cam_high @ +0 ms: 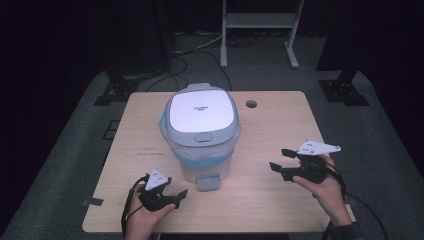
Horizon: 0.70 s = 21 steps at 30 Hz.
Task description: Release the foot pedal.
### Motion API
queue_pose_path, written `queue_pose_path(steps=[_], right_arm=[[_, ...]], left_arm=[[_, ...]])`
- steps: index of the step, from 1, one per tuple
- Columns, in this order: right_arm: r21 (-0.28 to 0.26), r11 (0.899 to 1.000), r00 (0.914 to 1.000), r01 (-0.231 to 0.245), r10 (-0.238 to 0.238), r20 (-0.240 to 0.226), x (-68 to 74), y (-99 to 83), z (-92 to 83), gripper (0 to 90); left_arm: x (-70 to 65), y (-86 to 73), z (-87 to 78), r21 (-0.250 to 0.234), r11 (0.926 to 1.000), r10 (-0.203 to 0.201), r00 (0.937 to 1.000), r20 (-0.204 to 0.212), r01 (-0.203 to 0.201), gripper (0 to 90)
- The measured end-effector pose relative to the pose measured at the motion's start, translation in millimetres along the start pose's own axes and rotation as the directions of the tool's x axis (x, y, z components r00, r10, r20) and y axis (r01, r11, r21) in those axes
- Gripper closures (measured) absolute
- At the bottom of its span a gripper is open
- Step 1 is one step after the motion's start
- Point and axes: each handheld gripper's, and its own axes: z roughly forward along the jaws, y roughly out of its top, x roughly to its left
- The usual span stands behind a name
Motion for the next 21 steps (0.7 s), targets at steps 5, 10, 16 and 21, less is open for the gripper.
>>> queue_pose_path(steps=[5,10,16,21], right_arm=[[0.046,0.999,0.9997,-0.017,0.017,0.016,-0.7,-22.4,1.4,28.8],[0.092,0.995,0.9993,-0.027,0.024,0.029,0.6,-43.9,4.7,28.8],[0.16,0.986,0.9983,-0.042,0.035,0.045,2.5,-66.2,11.0,28.1],[0.205,0.978,0.9986,-0.028,0.019,0.049,6.2,-75.5,14.3,28.0]], left_arm=[[14.2,-4.5,-0.5,0.013,0.9999,0.007,0.9999,-0.012,-0.007,18.5],[25.8,-9.4,-1.0,0.02,0.9998,0.009,0.9997,-0.021,-0.009,15.2],[35.9,-14.4,-0.9,0.05,0.9986,0.019,0.9993,-0.032,-0.017,10.4],[38.5,-16.6,-0.5,0.056,0.9979,0.034,0.9987,-0.038,-0.032,10.0]])
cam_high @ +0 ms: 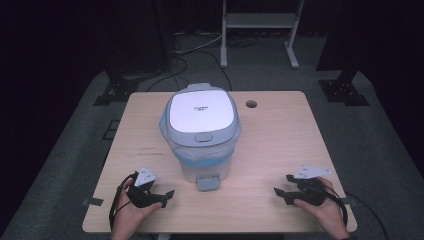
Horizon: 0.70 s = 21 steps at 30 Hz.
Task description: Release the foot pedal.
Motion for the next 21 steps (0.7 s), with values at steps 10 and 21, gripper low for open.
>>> queue_pose_path(steps=[10,21], right_arm=[[0.022,1.0,0.9999,0.009,-0.01,0.009,4.6,-9.2,5.7,25.3],[-0.022,1.0,0.9995,0.016,-0.015,0.026,3.9,-14.0,7.9,22.4]], left_arm=[[3.1,-5.9,3.8,0.042,0.9987,0.027,0.9992,0.03,-0.028,9.7],[5.0,-10.1,4.7,0.027,0.9955,0.089,0.9947,0.052,-0.09,8.1]])
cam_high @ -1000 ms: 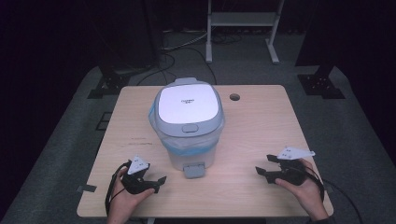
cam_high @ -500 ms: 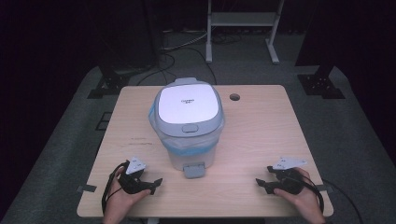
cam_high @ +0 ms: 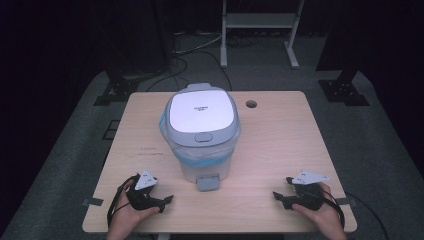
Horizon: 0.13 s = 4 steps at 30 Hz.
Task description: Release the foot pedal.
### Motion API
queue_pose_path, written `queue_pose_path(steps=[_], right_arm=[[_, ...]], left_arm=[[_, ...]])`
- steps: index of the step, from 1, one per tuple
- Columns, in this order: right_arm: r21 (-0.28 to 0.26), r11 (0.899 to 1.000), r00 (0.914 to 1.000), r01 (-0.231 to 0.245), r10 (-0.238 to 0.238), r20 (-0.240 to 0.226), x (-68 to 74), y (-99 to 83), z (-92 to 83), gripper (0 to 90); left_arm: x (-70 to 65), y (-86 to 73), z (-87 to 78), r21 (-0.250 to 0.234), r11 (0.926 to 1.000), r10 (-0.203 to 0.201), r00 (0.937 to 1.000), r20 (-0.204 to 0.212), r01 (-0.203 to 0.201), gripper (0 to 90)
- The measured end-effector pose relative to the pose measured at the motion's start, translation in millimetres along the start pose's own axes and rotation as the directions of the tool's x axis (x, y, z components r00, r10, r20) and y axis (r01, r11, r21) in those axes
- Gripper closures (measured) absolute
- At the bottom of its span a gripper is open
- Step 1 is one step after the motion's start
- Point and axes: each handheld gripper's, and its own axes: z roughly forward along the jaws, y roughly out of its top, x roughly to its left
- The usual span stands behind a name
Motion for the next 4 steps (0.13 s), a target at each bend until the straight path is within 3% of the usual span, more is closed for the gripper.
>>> queue_pose_path(steps=[4], right_arm=[[0.004,1.0,1.0,-0.001,0.001,0.005,-1.0,0.2,0.8,18.1]], left_arm=[[-0.3,0.1,0.2,0.001,1.0,0.001,1.0,-0.003,-0.001,8.2]])
